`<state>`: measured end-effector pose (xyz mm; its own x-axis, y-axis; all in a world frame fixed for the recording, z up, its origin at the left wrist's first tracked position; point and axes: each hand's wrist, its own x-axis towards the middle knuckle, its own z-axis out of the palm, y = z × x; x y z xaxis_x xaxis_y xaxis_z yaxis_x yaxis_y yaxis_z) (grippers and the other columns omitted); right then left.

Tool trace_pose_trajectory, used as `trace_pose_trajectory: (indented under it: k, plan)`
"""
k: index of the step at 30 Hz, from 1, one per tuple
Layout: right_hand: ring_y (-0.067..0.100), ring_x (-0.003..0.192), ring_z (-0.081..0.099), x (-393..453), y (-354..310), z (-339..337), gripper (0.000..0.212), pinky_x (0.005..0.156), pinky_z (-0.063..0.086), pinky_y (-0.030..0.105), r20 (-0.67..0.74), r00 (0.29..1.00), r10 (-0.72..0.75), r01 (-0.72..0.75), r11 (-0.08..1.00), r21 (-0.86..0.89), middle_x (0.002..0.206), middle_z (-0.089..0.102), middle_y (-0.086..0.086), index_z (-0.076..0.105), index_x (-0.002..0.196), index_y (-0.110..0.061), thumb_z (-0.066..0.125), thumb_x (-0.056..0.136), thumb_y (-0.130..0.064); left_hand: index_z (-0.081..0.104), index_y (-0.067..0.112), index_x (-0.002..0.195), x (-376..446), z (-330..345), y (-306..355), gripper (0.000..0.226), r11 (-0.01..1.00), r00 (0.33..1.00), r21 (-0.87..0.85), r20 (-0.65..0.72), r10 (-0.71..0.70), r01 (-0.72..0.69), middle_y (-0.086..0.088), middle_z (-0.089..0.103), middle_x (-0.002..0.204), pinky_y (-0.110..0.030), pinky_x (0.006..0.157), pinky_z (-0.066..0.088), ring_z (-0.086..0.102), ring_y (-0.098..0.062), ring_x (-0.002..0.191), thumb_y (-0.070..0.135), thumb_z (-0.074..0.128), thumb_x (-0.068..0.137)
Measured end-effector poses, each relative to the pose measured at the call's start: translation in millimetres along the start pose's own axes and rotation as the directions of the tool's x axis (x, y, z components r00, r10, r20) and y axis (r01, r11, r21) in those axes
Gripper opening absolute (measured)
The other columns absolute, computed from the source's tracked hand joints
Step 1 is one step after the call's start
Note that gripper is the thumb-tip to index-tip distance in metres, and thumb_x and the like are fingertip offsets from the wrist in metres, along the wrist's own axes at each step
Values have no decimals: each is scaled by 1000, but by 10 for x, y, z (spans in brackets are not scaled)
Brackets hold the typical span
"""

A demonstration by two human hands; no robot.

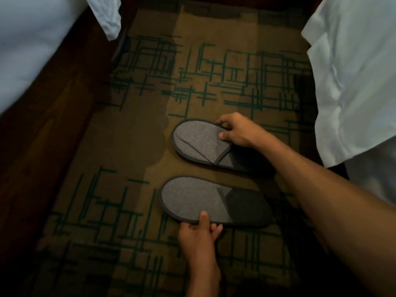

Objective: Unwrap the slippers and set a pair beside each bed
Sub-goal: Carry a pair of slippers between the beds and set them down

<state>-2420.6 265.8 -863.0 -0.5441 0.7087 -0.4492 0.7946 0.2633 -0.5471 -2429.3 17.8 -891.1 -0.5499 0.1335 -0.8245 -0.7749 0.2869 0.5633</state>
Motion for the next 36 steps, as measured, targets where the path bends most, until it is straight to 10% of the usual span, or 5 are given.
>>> trace_pose_trajectory:
  k: [18,21,25,28,36]
  plan:
    - [35,114,45,-135,171,531,48,93,42,41,-147,983,-112,74,967,-243,117,51,12,57,125,-19,70,82,-38,34,20,118,-113,26,-86,45,999,998,-33,-59,-14,12,-27,62,103,-27,64,58,69,-31,79,-5,58,88]
    - [36,114,45,-153,199,512,47,93,41,41,-176,979,-105,61,969,-239,118,51,13,57,123,-19,70,82,-38,34,22,127,-172,11,38,55,968,985,239,-141,104,-69,-16,60,109,-33,67,52,65,-25,82,5,66,85]
    - [35,114,43,-191,253,521,55,95,41,42,-159,980,-123,79,962,-260,120,48,12,54,128,-22,71,80,-42,41,36,136,-226,-36,205,71,299,788,852,193,584,-430,-5,33,145,-40,101,39,36,-26,132,26,77,75]
    - [34,115,43,-215,265,501,65,95,39,41,-127,974,-187,140,939,-314,127,46,8,50,134,-27,72,76,-46,30,45,142,-125,58,223,84,-156,653,792,582,485,-590,-4,9,161,-54,114,17,6,-33,147,44,75,71]
    - [30,125,45,-455,569,403,60,106,38,41,-234,964,-124,93,986,-141,139,50,5,52,137,-22,73,81,-29,-3,46,149,268,26,322,115,-311,715,766,639,284,-562,1,-19,162,-63,112,-8,-26,-35,145,71,68,61]
